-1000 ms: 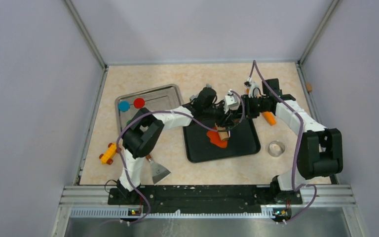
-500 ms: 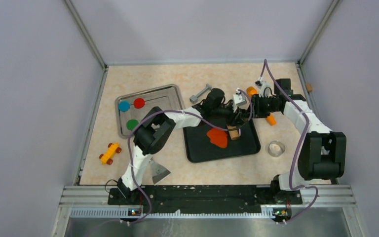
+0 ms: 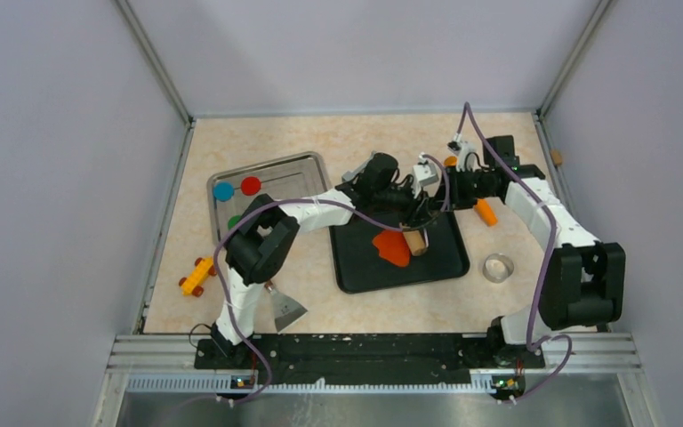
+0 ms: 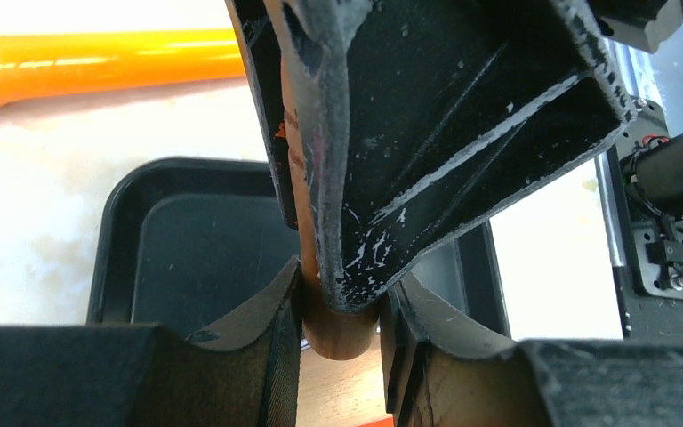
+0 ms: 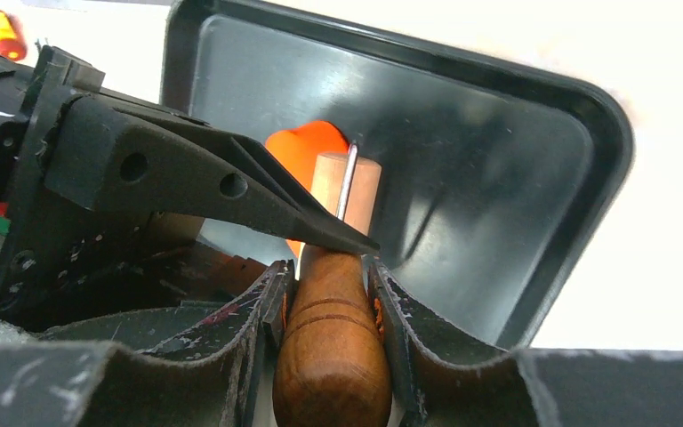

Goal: Roll out the dumpling wrappers from the dough

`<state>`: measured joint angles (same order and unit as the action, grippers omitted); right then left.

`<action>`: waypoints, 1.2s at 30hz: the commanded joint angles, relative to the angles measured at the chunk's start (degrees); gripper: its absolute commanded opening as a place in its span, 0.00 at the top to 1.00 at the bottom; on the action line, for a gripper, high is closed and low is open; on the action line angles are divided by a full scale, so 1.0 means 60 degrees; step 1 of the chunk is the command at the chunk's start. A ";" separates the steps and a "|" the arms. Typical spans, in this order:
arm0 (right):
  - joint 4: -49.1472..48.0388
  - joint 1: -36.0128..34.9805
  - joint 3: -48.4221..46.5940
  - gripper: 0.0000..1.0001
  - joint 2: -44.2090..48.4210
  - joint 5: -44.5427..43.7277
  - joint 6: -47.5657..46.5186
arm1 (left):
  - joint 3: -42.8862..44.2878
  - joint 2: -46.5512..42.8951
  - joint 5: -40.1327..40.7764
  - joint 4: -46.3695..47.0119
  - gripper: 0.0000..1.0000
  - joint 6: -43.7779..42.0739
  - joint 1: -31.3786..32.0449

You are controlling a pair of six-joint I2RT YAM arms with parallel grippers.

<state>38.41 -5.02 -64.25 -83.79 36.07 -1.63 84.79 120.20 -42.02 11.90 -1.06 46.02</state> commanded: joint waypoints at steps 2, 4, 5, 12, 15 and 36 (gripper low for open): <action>-0.1203 -0.0560 -0.0350 1.00 -0.0375 0.0764 0.0911 | -0.0750 -0.0883 0.0775 -0.0203 1.00 -0.0338 -0.0553; -0.1531 -0.0694 -0.0311 1.00 -0.0563 0.0732 0.1124 | -0.1034 -0.1011 0.0980 -0.0208 1.00 -0.0536 -0.0694; -0.1695 -0.0765 -0.0242 1.00 -0.0632 0.0708 0.1189 | -0.1192 -0.1063 0.1050 -0.0203 1.00 -0.0641 -0.0763; -0.2128 -0.1180 0.0335 1.00 -0.1224 0.0373 0.1399 | -0.2259 -0.1101 0.0929 -0.0216 1.00 -0.1131 -0.1072; -0.2111 -0.1345 0.0755 1.00 -0.1357 0.0212 0.1012 | -0.2588 -0.1169 0.1045 -0.0460 1.00 -0.1312 -0.1074; -0.0975 -0.1040 -0.0479 1.00 -0.0168 0.2174 -0.0678 | -0.2893 -0.3559 0.1853 -0.0493 1.00 -0.0998 -0.0310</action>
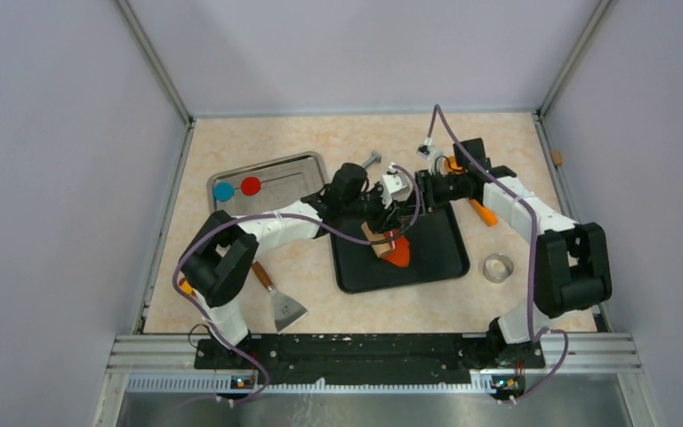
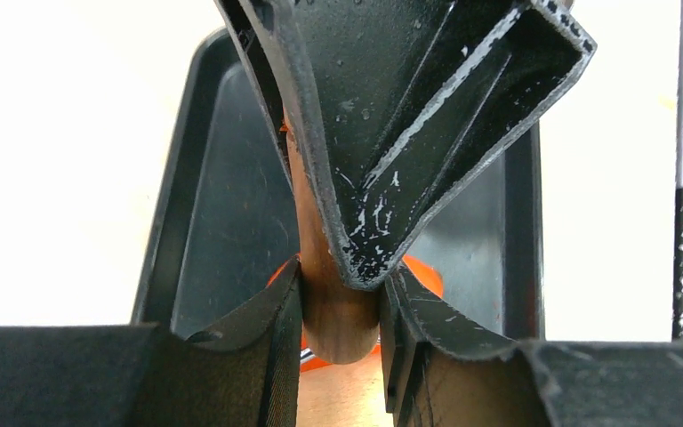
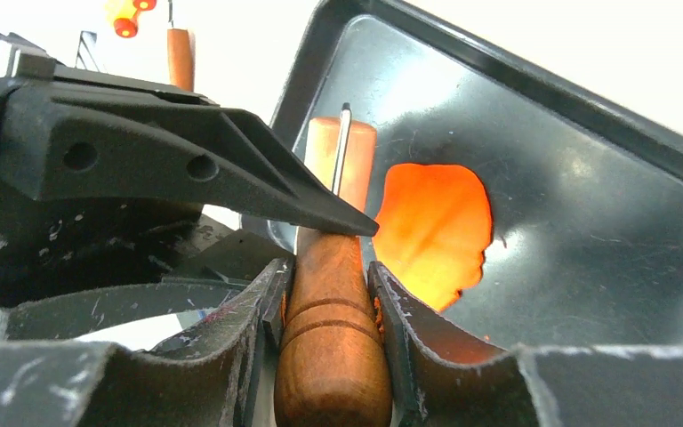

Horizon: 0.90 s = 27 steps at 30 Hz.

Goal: Roll out the dumpling wrappers from the dough

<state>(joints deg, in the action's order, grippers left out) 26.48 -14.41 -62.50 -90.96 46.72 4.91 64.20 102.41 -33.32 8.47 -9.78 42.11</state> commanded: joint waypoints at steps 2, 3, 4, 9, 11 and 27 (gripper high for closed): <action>0.1513 0.0659 -0.0762 1.00 0.1164 0.0406 -0.2374 | 0.0879 -0.0230 0.0346 0.0230 1.00 0.0719 0.0611; 0.1766 0.0723 -0.0742 1.00 0.1190 0.0402 -0.2655 | 0.1052 -0.0011 0.0327 0.0257 1.00 0.0835 0.0714; 0.1929 0.0788 -0.0705 1.00 0.1197 0.0391 -0.2864 | 0.1172 0.0194 0.0335 0.0372 1.00 0.0923 0.0843; 0.1736 0.0913 -0.0049 1.00 0.1128 0.0093 -0.3204 | 0.1470 0.1072 0.0567 0.0896 1.00 0.1158 0.1093; 0.1337 0.0912 0.0350 1.00 0.1075 0.0020 -0.3128 | 0.1459 0.1356 0.0663 0.0918 1.00 0.1114 0.1083; -0.0209 0.0466 0.1966 1.00 0.0094 -0.0524 -0.3206 | -0.0968 0.0827 0.0720 0.0726 1.00 0.0655 0.0784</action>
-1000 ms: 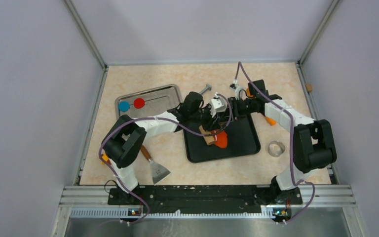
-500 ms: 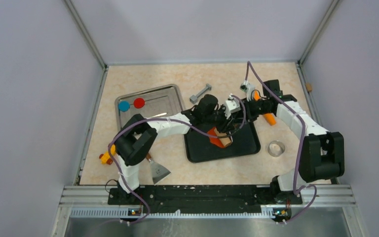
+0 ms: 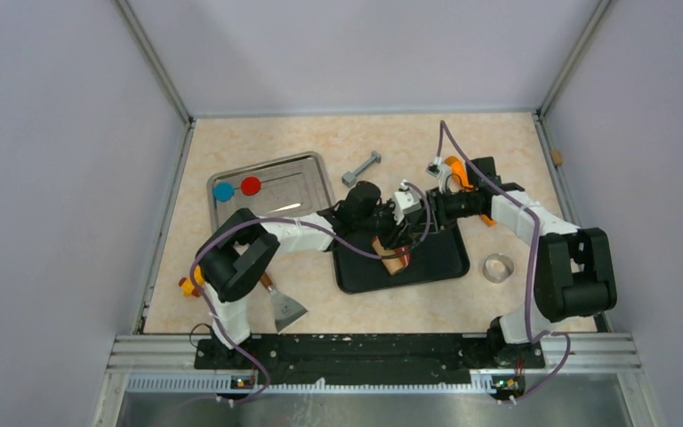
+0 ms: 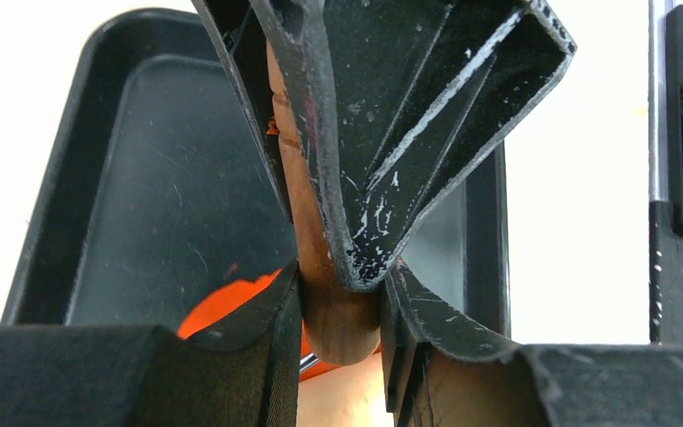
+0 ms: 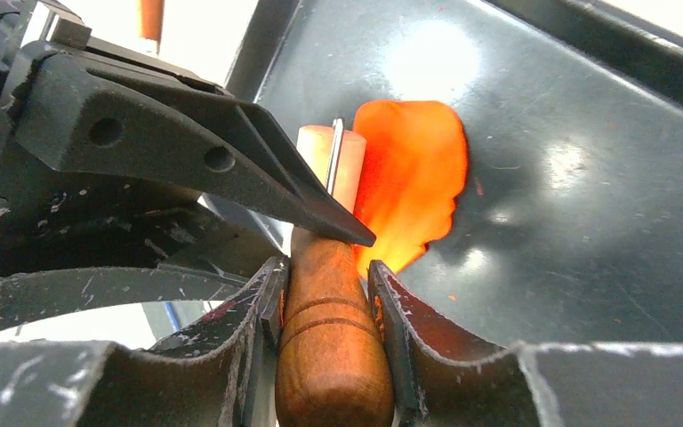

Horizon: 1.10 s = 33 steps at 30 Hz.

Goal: Roll out the dumpling wrappers from the dough

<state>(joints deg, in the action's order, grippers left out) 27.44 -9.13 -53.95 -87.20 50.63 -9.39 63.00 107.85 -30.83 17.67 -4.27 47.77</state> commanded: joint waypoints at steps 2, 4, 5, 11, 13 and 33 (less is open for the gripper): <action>-0.0535 -0.0476 0.0603 1.00 -0.0641 -0.1250 -0.0752 | -0.1010 -0.0167 0.0311 -0.0823 1.00 -0.0316 -0.0170; -0.0707 -0.0544 0.0615 1.00 -0.0732 -0.1261 -0.0664 | -0.1152 -0.0260 0.0332 -0.0867 1.00 -0.0392 -0.0204; -0.0776 -0.0583 0.0593 1.00 -0.0775 -0.1254 -0.0618 | -0.1182 -0.0334 0.0335 -0.0982 1.00 -0.0442 -0.0211; -0.0464 -0.0677 -0.0679 1.00 -0.0581 -0.0636 -0.0018 | -0.0697 -0.1399 0.0371 -0.1779 1.00 -0.0932 -0.0421; -0.0266 -0.0637 -0.1262 1.00 -0.0251 -0.0450 0.0145 | -0.0344 -0.1673 0.0273 -0.1799 1.00 -0.1047 -0.0465; -0.0655 -0.0109 -0.1232 1.00 -0.0971 -0.1061 0.0207 | 0.2735 0.1362 -0.1592 -0.2160 1.00 -0.0441 -0.0778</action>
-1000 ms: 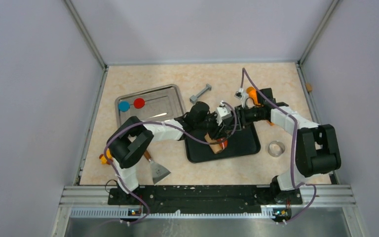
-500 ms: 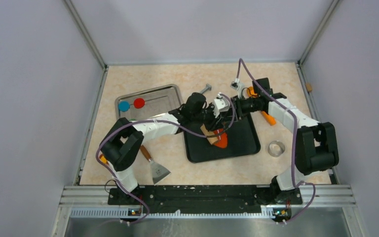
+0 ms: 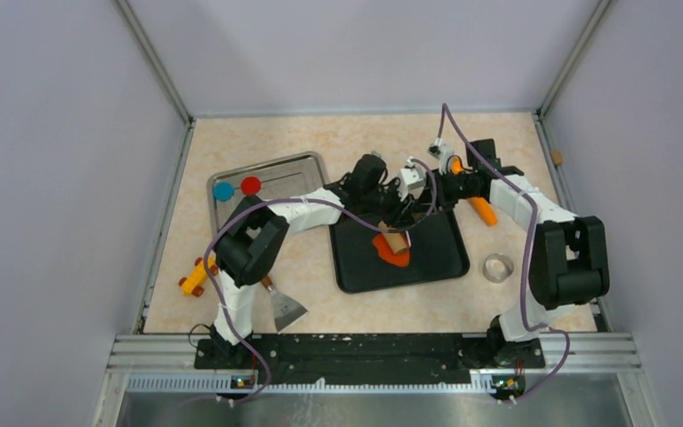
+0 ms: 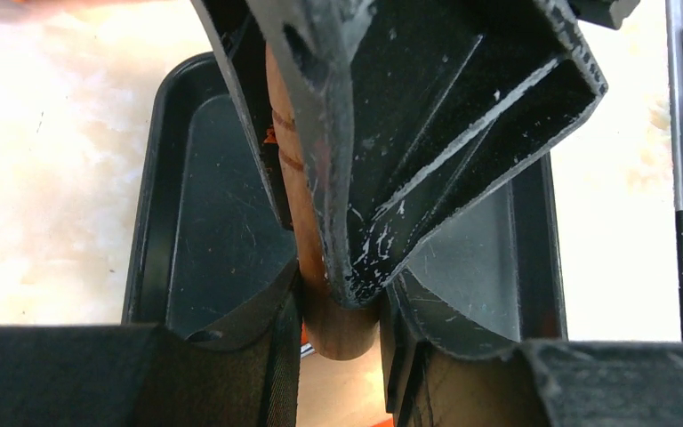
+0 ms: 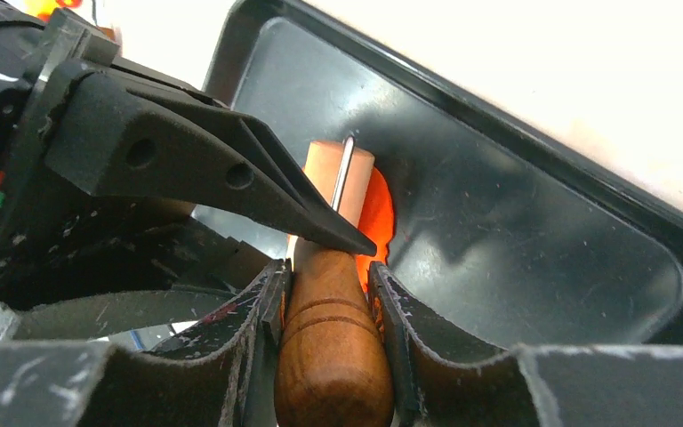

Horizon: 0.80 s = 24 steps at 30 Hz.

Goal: Roll out the dumpling wrappers from the dough

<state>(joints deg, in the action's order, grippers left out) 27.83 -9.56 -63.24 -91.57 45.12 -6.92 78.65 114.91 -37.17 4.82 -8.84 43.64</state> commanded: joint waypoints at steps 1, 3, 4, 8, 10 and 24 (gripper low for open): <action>-0.0740 -0.0055 0.0391 1.00 -0.0316 -0.0184 -0.0227 | -0.0078 0.0153 -0.0490 -0.0033 1.00 0.0231 -0.0126; -0.0766 -0.0051 0.0506 1.00 -0.0511 -0.0210 -0.0252 | -0.0414 0.0081 -0.0546 -0.0237 1.00 -0.0013 -0.0223; -0.0793 -0.0068 0.0545 1.00 -0.0571 -0.0216 -0.0229 | -0.0572 0.0030 -0.0571 -0.0364 1.00 -0.0100 -0.0283; -0.0920 -0.0201 0.0730 1.00 -0.0709 -0.0182 -0.0130 | -0.1179 -0.0222 -0.0679 -0.0754 1.00 -0.0180 -0.0557; -0.0972 -0.0301 0.0781 1.00 -0.0766 -0.0171 -0.0033 | -0.1510 -0.0381 -0.0662 -0.0759 1.00 -0.0189 -0.0681; 0.0771 -0.0188 -0.0945 1.00 0.0824 0.0849 -0.0166 | -0.1039 -0.2195 0.0249 -0.0186 1.00 0.0458 -0.0307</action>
<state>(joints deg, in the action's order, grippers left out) 27.55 -12.75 -63.79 -94.59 50.65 -1.54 70.41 107.70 -39.55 2.33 -8.05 40.58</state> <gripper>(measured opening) 0.345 0.355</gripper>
